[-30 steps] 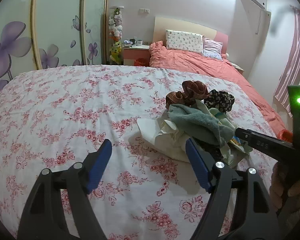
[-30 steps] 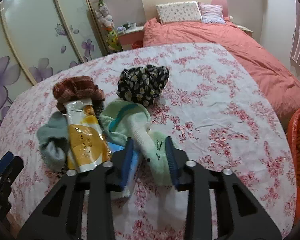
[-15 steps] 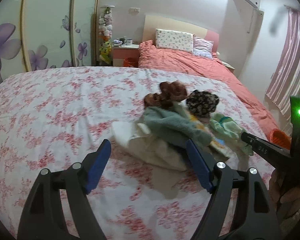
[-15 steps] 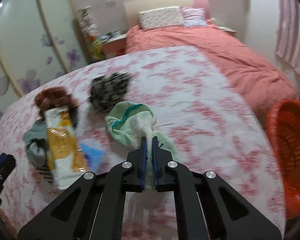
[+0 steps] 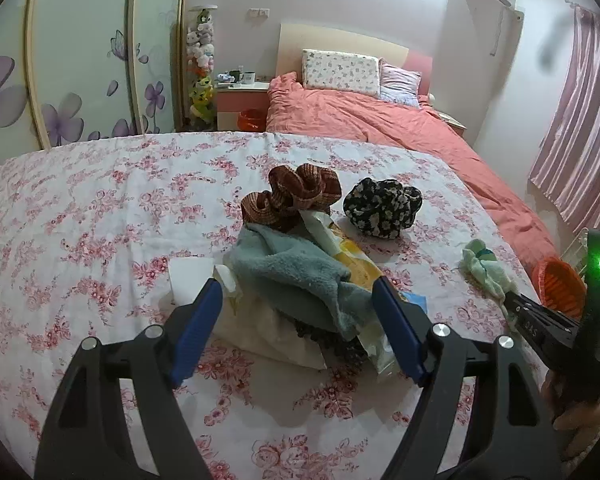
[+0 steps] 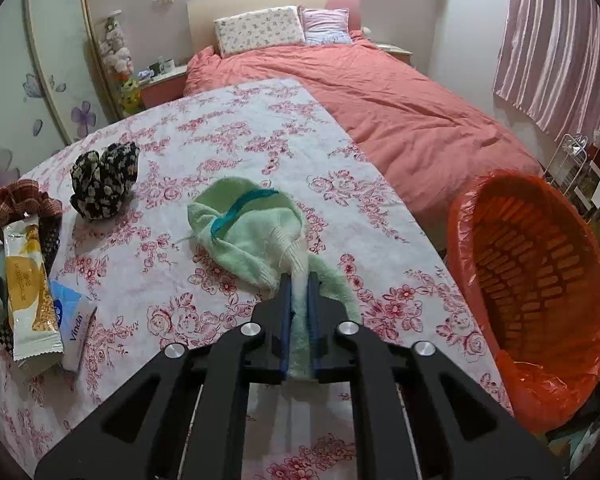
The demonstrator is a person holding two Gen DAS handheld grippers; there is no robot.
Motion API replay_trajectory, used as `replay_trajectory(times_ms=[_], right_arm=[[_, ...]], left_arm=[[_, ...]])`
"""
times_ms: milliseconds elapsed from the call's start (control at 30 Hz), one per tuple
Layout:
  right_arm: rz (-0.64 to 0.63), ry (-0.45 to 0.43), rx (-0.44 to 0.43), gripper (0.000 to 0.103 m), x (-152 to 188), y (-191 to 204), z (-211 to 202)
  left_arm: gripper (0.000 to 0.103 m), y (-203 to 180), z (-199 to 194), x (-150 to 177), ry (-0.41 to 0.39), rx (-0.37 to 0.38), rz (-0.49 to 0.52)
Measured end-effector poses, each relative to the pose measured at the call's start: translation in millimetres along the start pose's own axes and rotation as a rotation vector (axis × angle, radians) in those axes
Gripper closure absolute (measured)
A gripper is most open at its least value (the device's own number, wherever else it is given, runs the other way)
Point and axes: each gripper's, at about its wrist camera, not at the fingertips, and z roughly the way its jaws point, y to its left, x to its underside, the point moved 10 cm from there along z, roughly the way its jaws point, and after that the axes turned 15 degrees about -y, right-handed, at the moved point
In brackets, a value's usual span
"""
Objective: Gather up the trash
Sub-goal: 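Grasp the light-green sock with the right tool and lift it, then grasp the grey-green cloth with the left tool while the right tool holds the sock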
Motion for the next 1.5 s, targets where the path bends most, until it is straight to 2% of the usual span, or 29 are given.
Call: replay_trajectory(times_ms=[367,467,567,600,633,733,833,933,1033,1100,1167,1333,1500], right_arm=[[0.094,0.003,-0.072,0.090,0.8,-7.0,0.3],[0.070,0.003,-0.063,0.085,1.0,-5.8,0.0],[0.038,0.005,-0.076,0.074,0.9,0.3,-0.9],[0.028,0.006,-0.080,0.069,0.9,2.4,-1.0],[0.016,0.007,-0.080,0.068,1.0,4.5,-1.2],[-0.022,0.010,-0.061,0.065,1.8,8.3,-1.7],[-0.038,0.012,-0.055,0.064,2.5,10.3,-2.4],[-0.032,0.011,-0.058,0.064,2.1,10.8,-2.0],[-0.013,0.008,-0.065,0.069,1.3,9.6,-2.6],[0.010,0.003,-0.054,0.088,0.3,3.3,-2.7],[0.020,0.000,-0.082,0.095,0.5,1.4,-4.5],[0.028,-0.021,-0.107,0.097,1.3,-3.7,-17.4],[0.068,-0.085,-0.141,0.097,-16.4,-7.4,-45.6]], left_arm=[[0.030,-0.6,8.2,5.2,0.013,-0.026,-0.004],[0.037,-0.7,10.6,5.0,0.021,-0.032,-0.006],[0.053,-0.4,16.3,6.9,0.041,-0.040,-0.005],[0.063,-0.1,17.7,7.7,0.047,-0.039,-0.007],[0.071,0.0,18.4,8.2,0.051,-0.033,-0.009],[0.084,2.3,16.1,7.7,0.045,-0.029,0.001],[0.092,6.2,10.1,4.5,0.033,-0.017,0.004],[0.093,11.6,2.2,0.1,0.017,0.001,-0.004],[0.093,18.8,-8.4,-6.0,-0.002,0.009,-0.006],[0.094,23.3,-15.2,-10.6,-0.012,0.017,-0.012],[0.094,28.6,-23.7,-17.6,-0.031,0.019,-0.013],[0.094,34.0,-43.2,-36.4,-0.082,0.025,-0.016],[0.094,20.2,-61.7,-50.1,-0.119,0.063,-0.021]])
